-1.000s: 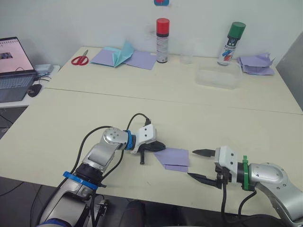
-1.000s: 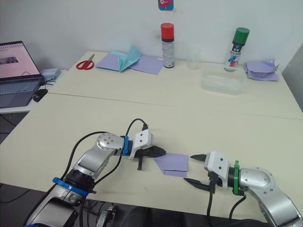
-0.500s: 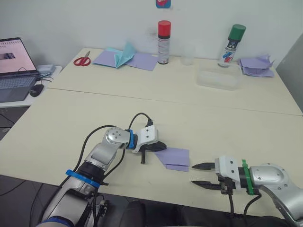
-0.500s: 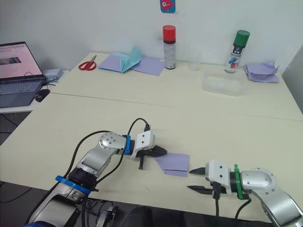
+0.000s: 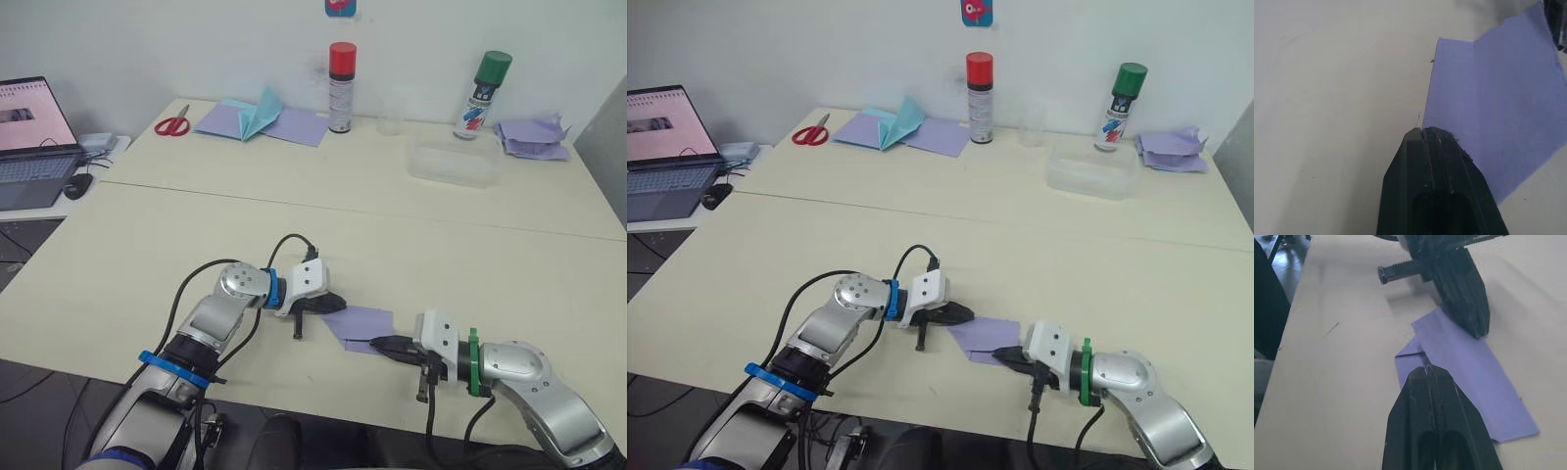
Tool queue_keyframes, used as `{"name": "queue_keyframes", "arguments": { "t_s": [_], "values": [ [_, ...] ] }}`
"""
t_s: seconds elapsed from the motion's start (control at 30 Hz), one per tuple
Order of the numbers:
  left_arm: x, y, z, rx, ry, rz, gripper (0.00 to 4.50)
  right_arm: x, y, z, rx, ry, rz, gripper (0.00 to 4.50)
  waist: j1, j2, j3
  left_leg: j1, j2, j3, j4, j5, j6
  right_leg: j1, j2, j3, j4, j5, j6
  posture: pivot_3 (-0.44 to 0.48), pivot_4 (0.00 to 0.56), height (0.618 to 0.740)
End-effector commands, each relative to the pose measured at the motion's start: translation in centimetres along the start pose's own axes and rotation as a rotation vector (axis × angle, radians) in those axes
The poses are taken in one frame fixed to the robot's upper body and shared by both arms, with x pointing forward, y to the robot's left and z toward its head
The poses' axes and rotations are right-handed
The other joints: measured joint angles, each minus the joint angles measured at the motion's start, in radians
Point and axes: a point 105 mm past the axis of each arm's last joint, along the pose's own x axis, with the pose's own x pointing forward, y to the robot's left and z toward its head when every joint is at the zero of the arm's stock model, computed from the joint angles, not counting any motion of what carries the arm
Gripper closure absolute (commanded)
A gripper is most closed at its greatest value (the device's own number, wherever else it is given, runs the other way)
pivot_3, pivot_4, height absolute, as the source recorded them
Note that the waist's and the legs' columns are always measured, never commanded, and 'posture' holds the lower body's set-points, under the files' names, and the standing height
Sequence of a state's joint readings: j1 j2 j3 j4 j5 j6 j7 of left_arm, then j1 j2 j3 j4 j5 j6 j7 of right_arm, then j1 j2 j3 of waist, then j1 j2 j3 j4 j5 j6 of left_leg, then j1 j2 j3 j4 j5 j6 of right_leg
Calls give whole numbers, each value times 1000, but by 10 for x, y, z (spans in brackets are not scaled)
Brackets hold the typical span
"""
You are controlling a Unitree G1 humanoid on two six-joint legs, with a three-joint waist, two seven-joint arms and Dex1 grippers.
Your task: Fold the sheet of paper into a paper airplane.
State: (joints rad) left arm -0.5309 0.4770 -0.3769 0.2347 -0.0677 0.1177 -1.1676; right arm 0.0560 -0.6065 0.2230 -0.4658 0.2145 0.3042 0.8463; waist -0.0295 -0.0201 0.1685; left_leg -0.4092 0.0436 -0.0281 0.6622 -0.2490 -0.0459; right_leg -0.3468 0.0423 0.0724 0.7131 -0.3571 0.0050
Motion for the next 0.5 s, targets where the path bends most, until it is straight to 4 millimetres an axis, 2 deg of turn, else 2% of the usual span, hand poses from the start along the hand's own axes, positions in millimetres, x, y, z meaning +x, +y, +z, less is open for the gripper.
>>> {"name": "queue_keyframes", "arguments": {
  "t_s": [0.03,0.27,0.37,0.5],
  "values": [
    [4,-6,-16,-30,68,-23,4500,3,-9,15,-24,-51,-59,4477,0,0,0,0,0,0,0,0,0,0,0,0,0,0,0,0,150,740],
    [4,-7,-15,-29,68,-26,4500,3,-13,22,-21,-80,-67,4477,0,0,0,0,0,0,0,0,0,0,0,0,0,0,0,0,150,740],
    [4,-6,-16,-20,73,-24,4500,-6,-1,19,-29,-56,29,4477,0,0,0,0,0,0,0,0,0,0,0,0,0,0,0,0,150,740],
    [3,-5,-17,-18,75,-23,4500,-12,8,30,-56,-87,96,3218,0,0,0,0,0,0,0,0,0,0,0,0,0,0,0,0,150,740]
  ]
}}
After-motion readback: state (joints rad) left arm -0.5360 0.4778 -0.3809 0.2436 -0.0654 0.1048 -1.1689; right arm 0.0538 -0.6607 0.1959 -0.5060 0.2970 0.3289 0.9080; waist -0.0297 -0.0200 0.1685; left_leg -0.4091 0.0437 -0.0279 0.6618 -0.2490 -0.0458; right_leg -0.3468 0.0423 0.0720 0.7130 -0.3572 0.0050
